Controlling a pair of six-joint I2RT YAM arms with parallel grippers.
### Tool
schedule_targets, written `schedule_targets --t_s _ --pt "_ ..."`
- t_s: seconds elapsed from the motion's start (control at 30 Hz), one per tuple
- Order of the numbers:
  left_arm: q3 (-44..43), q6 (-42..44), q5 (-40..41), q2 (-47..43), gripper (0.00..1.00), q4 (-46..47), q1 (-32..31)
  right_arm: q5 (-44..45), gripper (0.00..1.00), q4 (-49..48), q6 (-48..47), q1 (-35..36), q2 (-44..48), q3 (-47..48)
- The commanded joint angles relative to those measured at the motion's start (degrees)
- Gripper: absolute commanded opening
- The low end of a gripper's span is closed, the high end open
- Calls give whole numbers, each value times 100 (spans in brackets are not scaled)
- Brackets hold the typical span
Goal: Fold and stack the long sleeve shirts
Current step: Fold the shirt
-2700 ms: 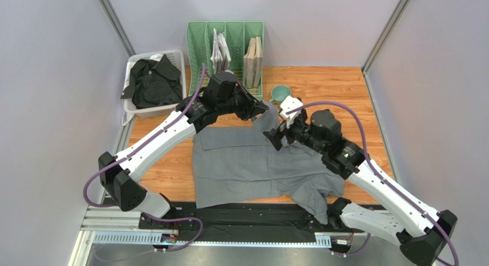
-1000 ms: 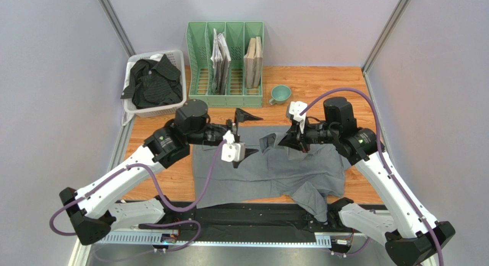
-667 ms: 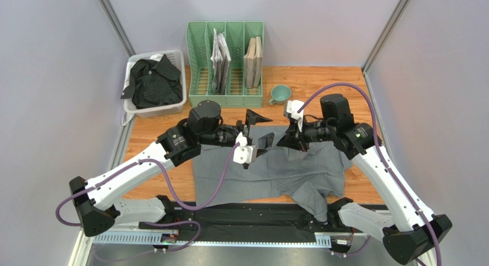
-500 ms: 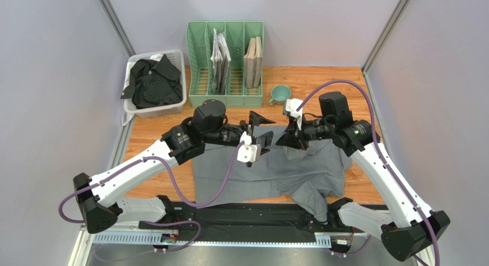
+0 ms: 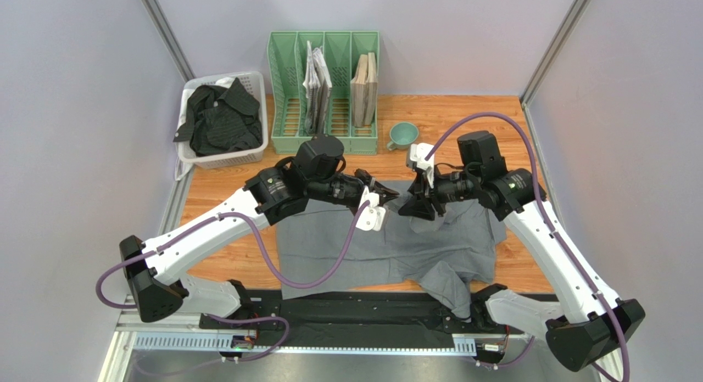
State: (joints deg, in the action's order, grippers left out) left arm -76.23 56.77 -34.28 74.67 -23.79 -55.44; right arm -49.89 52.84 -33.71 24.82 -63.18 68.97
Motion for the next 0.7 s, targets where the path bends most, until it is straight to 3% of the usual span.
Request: schedule_targets --t_s 0.0,0.03,0.07,0.1,0.17,0.33,0.43,0.53,0.67 --pt "-384 -558 -122 161 0 -398 24 408 44 -229 206 -109 288 -32" --pt "-489 -893 -157 196 0 -372 111 584 52 -300 338 -118 323 -67" --pt "-559 -1227 -175 310 0 -267 173 934 81 -361 435 -144 341 -103" --pt "-638 -2039 -140 380 0 -205 235 1155 89 -519 714 -179 419 -138" --pt "-954 -2931 -123 652 0 -74 507 1629 93 -643 910 -249 551 -366" --pt "-1746 -5881 570 1101 0 -196 772 2614 93 -1924 1584 -258 1542 -1314" --pt "-2194 -7235 1255 1409 0 -791 807 2651 90 -2304 1797 -258 1939 -1579" --pt "-2826 -8013 1897 1795 0 -1520 833 2466 87 -2383 1685 -180 2037 -1658" --pt "-2793 -8909 1820 1770 0 -1295 938 3562 79 -2734 1352 181 1837 -1790"
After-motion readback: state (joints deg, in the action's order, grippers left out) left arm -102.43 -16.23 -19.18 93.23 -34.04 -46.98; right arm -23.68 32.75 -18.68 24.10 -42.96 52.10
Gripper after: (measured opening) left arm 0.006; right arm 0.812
